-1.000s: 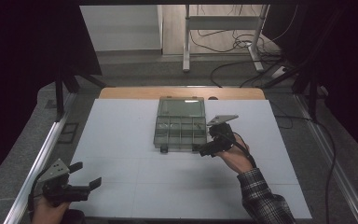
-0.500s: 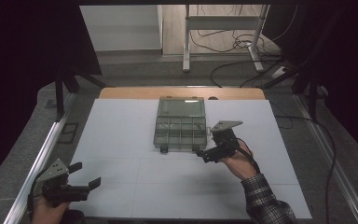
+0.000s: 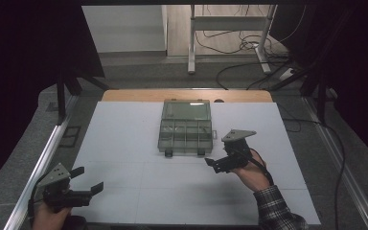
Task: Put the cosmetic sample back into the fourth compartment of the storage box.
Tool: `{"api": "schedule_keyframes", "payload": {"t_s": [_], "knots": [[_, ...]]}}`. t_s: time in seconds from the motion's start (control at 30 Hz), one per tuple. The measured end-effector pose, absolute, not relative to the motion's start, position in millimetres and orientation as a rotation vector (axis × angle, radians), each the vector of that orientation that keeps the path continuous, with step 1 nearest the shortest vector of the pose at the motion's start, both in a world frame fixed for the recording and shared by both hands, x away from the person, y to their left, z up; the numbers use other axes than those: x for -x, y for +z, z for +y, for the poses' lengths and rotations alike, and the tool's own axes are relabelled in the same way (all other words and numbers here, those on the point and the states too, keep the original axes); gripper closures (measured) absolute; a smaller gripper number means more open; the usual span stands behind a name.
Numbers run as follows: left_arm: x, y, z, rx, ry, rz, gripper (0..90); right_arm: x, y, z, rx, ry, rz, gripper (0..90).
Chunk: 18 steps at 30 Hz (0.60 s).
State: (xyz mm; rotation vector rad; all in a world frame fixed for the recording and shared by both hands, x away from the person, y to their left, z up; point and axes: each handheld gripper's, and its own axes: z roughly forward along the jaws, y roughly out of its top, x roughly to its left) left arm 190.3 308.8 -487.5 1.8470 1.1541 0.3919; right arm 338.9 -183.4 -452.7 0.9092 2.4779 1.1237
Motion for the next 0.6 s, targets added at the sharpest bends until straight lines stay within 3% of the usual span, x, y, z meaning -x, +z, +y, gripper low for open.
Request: {"api": "schedule_keyframes", "payload": {"t_s": [0.6], "knots": [[-190, -488, 309, -1.846, 0.393, 1.156, 1.6, -315, -447, -202, -0.894, 1.130, 2.454, 1.0]]}}
